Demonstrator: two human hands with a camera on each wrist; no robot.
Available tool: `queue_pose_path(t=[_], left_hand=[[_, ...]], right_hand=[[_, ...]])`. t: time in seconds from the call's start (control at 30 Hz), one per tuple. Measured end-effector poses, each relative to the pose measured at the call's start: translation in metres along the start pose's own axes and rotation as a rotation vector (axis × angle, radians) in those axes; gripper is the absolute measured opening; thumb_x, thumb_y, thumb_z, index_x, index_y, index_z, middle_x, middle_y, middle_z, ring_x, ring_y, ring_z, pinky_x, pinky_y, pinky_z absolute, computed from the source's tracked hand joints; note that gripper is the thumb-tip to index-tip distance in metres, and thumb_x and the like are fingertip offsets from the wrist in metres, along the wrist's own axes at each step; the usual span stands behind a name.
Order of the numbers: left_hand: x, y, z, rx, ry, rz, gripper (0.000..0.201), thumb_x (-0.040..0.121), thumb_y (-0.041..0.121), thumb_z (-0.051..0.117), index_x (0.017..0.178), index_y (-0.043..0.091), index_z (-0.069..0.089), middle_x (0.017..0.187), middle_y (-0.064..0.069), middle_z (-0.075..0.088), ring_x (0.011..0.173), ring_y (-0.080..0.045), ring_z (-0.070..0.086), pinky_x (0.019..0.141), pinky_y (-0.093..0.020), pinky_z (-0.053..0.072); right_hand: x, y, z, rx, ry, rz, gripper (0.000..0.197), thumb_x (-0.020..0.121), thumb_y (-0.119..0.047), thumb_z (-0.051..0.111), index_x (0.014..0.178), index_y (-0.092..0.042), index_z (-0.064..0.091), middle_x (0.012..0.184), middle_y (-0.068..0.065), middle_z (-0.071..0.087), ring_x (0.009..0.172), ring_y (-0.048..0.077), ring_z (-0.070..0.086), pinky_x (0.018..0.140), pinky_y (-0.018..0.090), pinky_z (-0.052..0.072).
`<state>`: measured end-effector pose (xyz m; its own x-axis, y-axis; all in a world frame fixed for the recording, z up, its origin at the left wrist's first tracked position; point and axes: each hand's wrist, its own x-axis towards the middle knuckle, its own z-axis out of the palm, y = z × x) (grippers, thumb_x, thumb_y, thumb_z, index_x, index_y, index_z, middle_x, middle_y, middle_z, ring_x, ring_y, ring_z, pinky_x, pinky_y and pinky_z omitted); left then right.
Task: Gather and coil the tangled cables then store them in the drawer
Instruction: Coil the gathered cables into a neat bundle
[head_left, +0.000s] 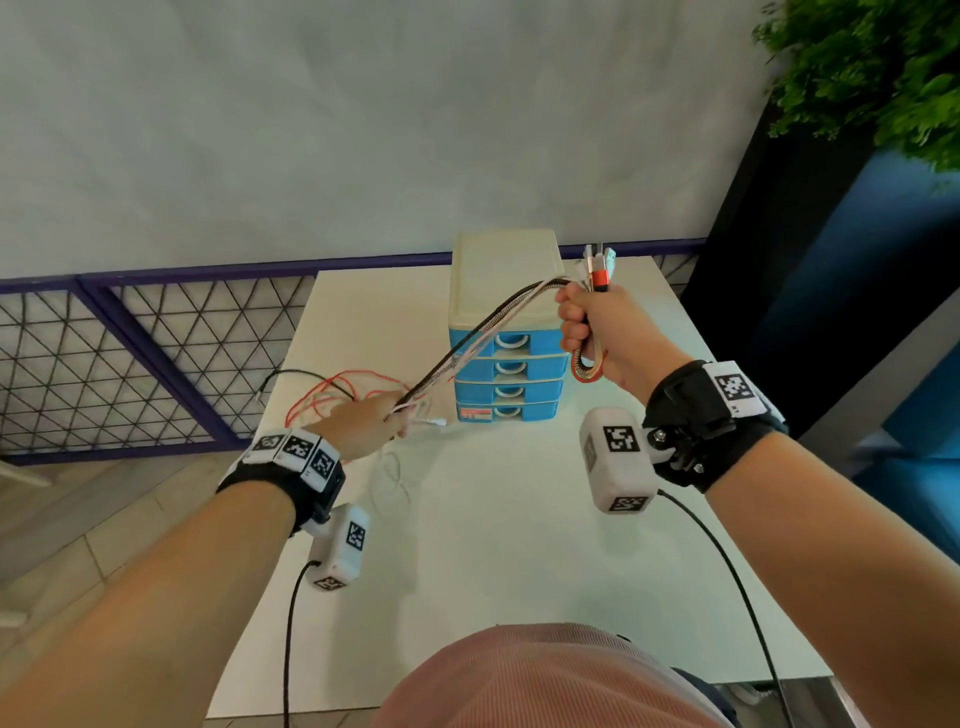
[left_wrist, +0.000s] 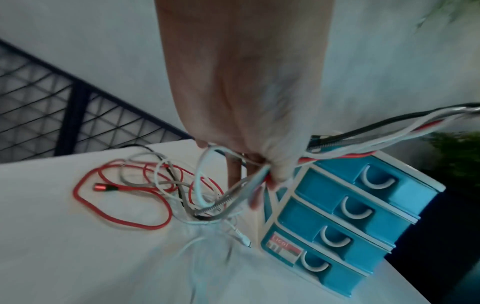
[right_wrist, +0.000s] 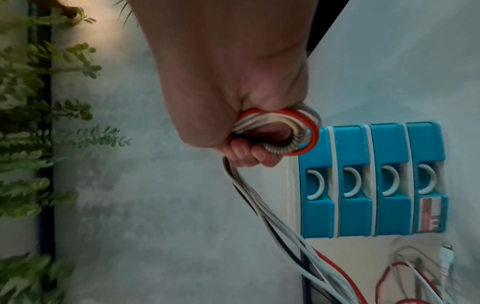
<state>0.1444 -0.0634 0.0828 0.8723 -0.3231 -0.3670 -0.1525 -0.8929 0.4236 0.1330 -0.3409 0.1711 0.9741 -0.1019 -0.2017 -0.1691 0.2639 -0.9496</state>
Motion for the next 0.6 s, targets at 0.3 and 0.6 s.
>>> queue_pose_path(t=[0.3, 0.6], left_hand=[[0.006, -0.024, 0.012, 0.061, 0.065, -0.103, 0.036, 0.092, 0.037, 0.054, 0.12, 0.016, 0.046, 0.115, -0.011, 0.061, 0.102, -0.03, 0.059, 0.084, -0.035, 0.045], [-0.003, 0.08, -0.038, -0.495, 0.234, 0.314, 0.063, 0.093, 0.051, 0.042, 0.147, 0.023, 0.027, 0.15, 0.005, 0.034, 0.138, -0.006, 0.03, 0.108, -0.022, 0.024]], right_hand=[[-0.005, -0.012, -0.003, 0.022, 0.031, -0.038, 0.021, 0.103, -0.014, 0.037, 0.086, -0.012, 0.048, 0.057, -0.004, 0.039, 0.041, 0.006, 0.035, 0.041, 0.018, 0.036], [-0.018, 0.0, 0.013, -0.246, -0.239, 0.066, 0.019, 0.104, -0.014, 0.038, 0.09, -0.009, 0.05, 0.058, -0.002, 0.046, 0.046, 0.011, 0.048, 0.048, 0.022, 0.047]])
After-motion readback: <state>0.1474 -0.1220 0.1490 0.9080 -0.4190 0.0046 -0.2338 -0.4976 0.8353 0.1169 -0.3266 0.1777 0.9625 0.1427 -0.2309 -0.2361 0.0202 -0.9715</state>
